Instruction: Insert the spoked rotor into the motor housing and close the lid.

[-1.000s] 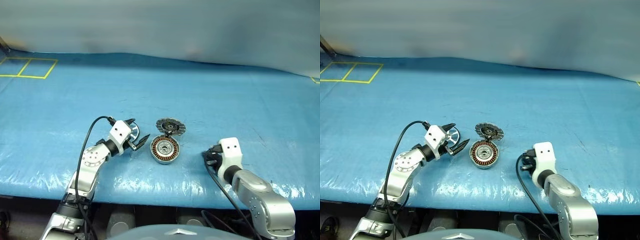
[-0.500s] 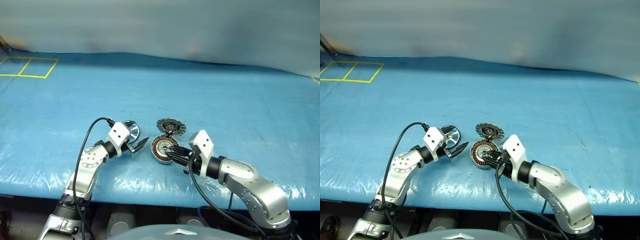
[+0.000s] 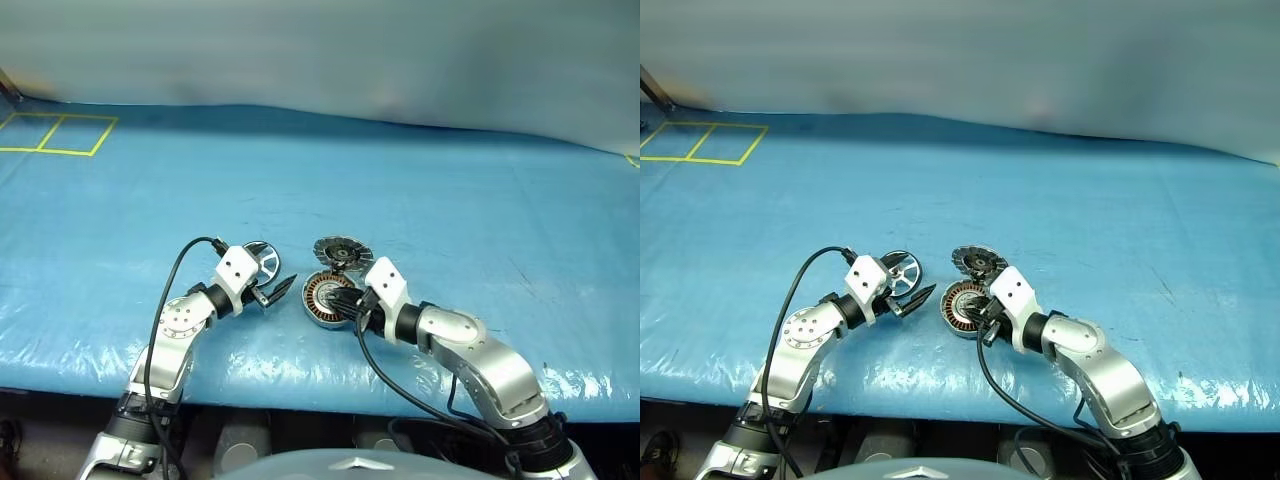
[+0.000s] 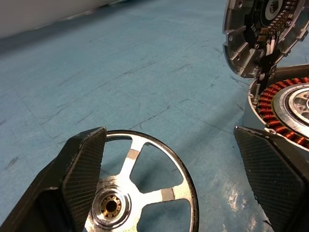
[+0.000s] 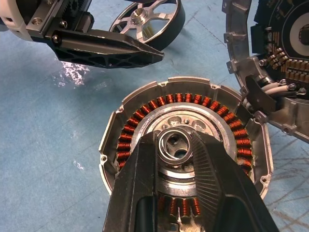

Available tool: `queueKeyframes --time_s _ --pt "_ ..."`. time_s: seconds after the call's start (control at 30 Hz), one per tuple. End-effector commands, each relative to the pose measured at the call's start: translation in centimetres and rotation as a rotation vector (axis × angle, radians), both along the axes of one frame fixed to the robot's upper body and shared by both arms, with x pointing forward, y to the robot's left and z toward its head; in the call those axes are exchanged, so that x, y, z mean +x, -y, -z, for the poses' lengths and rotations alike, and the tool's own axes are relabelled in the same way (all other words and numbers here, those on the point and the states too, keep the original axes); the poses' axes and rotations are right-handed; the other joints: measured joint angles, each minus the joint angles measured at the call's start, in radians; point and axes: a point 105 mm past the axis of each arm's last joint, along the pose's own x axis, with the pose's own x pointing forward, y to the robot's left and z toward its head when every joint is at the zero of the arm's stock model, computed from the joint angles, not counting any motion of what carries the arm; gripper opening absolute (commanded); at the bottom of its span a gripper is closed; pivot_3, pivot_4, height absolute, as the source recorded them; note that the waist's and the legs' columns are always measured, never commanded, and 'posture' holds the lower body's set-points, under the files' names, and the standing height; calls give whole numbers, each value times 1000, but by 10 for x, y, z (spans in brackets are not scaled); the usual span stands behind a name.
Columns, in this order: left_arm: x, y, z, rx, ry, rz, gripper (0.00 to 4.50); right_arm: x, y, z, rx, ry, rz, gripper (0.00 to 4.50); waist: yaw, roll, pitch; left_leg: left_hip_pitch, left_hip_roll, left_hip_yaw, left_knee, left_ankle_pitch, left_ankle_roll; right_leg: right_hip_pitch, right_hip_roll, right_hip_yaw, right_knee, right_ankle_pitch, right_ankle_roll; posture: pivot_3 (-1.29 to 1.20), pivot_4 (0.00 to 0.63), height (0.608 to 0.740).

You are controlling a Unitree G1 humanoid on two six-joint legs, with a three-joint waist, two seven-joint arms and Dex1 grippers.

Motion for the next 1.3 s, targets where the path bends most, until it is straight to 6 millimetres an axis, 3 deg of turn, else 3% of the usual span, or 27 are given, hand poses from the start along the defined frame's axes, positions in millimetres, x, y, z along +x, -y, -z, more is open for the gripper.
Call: queueKeyframes --time_s 0.03,0.83,1.07,1.3 --pt "2 2 -14 1 51 8 4500 2 -5 -10 14 53 -20 657 0 0 0 0 0 0 0 0 0 0 0 0 0 0 0 0 150 740" --pt "0 2 -11 7 43 3 4500 5 -3 0 -56 54 -31 657 0 0 0 1 0 0 0 0 0 1 0 0 0 0 0 0 150 740" --pt "1 3 -11 7 45 4 4500 6 -6 -3 -47 81 -37 2898 0 0 0 1 0 0 0 0 0 1 0 0 0 0 0 0 150 740" --pt "1 3 -10 8 43 0 4500 7 -10 -9 17 63 -28 2898 0 0 0 1 0 0 0 0 0 1 0 0 0 0 0 0 150 740"
